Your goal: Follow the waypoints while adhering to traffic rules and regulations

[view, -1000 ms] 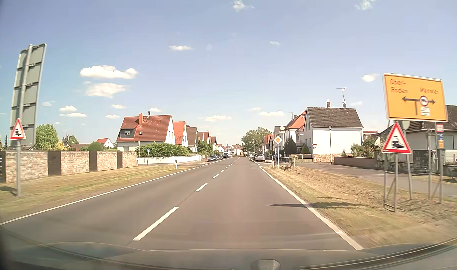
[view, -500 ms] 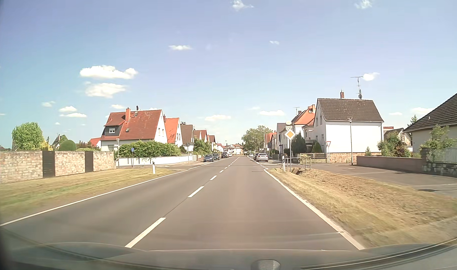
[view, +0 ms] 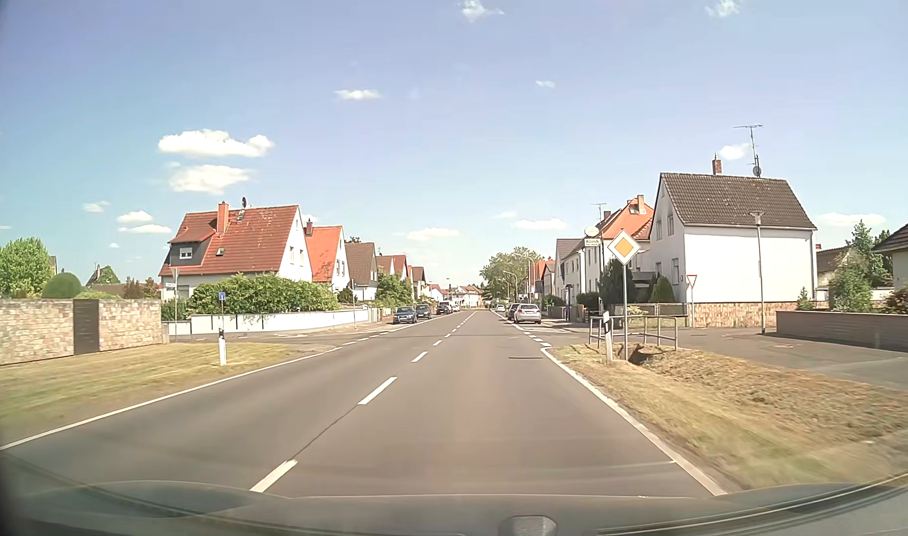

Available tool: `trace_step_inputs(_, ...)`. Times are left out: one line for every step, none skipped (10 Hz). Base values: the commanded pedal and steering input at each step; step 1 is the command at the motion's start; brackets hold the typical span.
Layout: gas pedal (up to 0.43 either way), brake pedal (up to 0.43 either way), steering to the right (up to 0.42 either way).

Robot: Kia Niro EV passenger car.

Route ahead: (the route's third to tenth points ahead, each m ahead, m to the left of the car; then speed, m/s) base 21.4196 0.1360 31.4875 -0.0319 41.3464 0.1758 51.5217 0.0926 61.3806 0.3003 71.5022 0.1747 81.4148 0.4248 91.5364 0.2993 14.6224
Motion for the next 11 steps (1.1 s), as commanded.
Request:
trace_step_inputs(0.0, 0.201, 0.0)
trace_step_inputs(0.0, 0.207, 0.0)
trace_step_inputs(0.0, 0.201, 0.0)
trace_step_inputs(0.0, 0.201, 0.0)
trace_step_inputs(0.0, 0.201, 0.0)
trace_step_inputs(0.0, 0.201, 0.0)
trace_step_inputs(0.0, 0.201, 0.0)
trace_step_inputs(0.0, 0.201, 0.0)
trace_step_inputs(0.0, 0.201, 0.0)
trace_step_inputs(0.0, 0.201, 0.0)
trace_step_inputs(0.0, 0.201, 0.0)
